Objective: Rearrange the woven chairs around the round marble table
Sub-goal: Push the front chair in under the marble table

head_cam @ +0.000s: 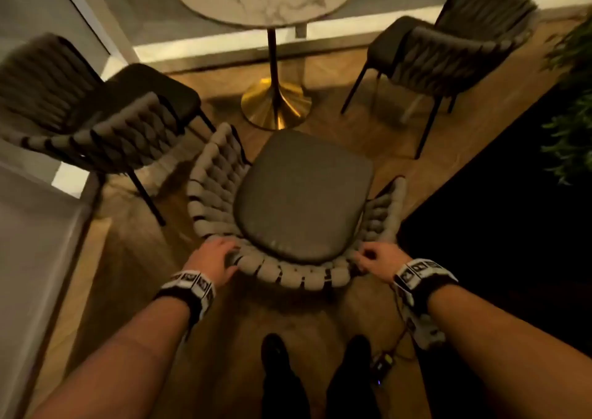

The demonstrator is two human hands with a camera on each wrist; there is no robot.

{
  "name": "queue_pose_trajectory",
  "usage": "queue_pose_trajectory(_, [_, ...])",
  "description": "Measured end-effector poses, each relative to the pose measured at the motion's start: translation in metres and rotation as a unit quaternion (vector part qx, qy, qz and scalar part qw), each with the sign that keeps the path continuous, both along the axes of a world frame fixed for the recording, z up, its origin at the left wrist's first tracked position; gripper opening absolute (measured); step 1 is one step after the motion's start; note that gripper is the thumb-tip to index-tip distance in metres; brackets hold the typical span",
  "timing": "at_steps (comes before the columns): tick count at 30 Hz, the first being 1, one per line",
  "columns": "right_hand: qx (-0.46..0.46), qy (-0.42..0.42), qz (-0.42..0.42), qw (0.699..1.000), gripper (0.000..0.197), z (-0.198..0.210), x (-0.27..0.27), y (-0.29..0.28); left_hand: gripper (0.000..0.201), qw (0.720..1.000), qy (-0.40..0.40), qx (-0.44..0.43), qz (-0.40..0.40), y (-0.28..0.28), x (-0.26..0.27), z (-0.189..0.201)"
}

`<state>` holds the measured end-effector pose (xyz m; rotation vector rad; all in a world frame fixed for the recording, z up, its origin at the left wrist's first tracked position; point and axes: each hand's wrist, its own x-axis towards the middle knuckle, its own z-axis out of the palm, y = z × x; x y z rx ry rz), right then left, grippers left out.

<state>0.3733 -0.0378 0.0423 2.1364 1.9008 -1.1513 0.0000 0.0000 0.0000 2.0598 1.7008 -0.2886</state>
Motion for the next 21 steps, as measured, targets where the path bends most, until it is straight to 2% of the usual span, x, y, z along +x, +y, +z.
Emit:
queue_pose_trajectory(3, [-0.028,0.010,0.082,0.996,0.019,-0.025,-0.041,0.003,0.060,0.995,0.048,-0.009,-0.091,0.020,0.007,-0.002])
queue_pose_trajectory(6, [-0.066,-0.043,0.159,0.984,0.053,-0.049,-0.078,-0.003,0.061,0.986,0.113,-0.040,-0.117,0.033,0.005,-0.005])
queue_pose_trajectory(8, [-0.086,-0.105,0.197,0.971,0.066,-0.063,-0.091,-0.005,0.066,0.978,0.154,-0.070,-0.124,0.041,-0.002,-0.008])
queue_pose_trajectory(11, [-0.104,-0.142,0.235,0.956,0.064,-0.073,-0.102,-0.004,0.072,0.967,0.187,-0.078,-0.155,0.052,-0.011,-0.011])
queue_pose_trajectory(14, [-0.090,-0.162,0.261,0.947,0.059,-0.075,-0.103,-0.004,0.071,0.968,0.177,-0.107,-0.143,0.056,-0.017,-0.013])
queue_pose_trajectory(21, [-0.025,-0.187,0.221,0.957,0.052,-0.071,-0.093,0.023,0.063,0.977,0.119,-0.111,-0.138,0.084,-0.018,-0.016])
